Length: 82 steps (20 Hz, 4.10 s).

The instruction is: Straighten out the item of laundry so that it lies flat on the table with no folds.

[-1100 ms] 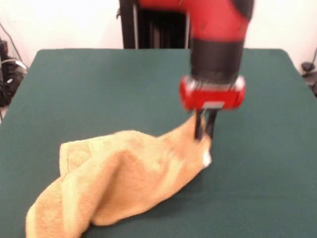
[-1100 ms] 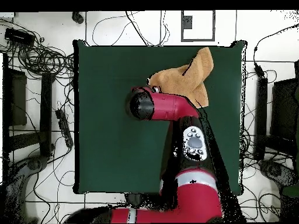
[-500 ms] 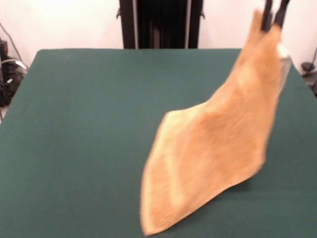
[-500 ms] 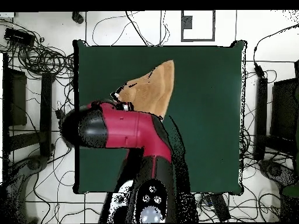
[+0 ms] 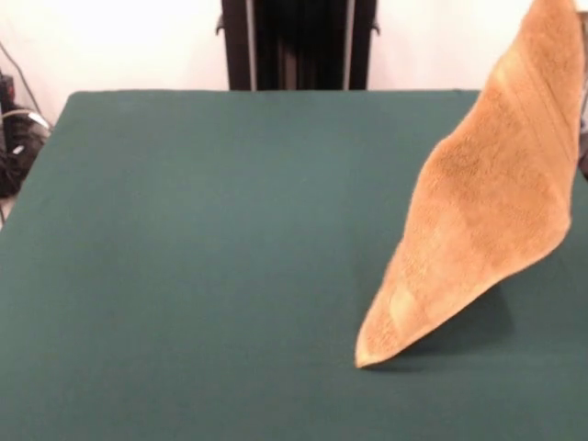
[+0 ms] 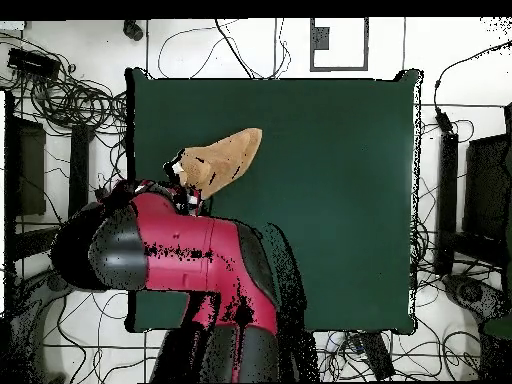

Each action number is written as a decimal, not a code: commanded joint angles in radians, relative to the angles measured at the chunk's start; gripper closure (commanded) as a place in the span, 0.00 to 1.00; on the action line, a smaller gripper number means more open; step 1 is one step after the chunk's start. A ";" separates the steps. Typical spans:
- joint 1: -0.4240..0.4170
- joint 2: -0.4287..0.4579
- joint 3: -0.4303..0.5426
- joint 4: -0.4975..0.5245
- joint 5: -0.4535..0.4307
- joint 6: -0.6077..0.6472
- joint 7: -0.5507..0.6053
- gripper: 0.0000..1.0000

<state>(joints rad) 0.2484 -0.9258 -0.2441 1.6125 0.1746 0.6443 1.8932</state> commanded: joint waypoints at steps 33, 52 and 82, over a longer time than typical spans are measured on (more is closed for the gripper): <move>-0.604 0.040 0.392 0.019 -0.087 0.144 -0.244 1.00; -0.661 -0.021 0.499 0.189 -0.188 -0.094 -0.049 1.00; -0.819 0.027 0.671 -0.329 -0.361 0.554 -0.290 1.00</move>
<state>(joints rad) -0.5877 -0.9050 0.3070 1.2612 -0.1684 1.0928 1.9031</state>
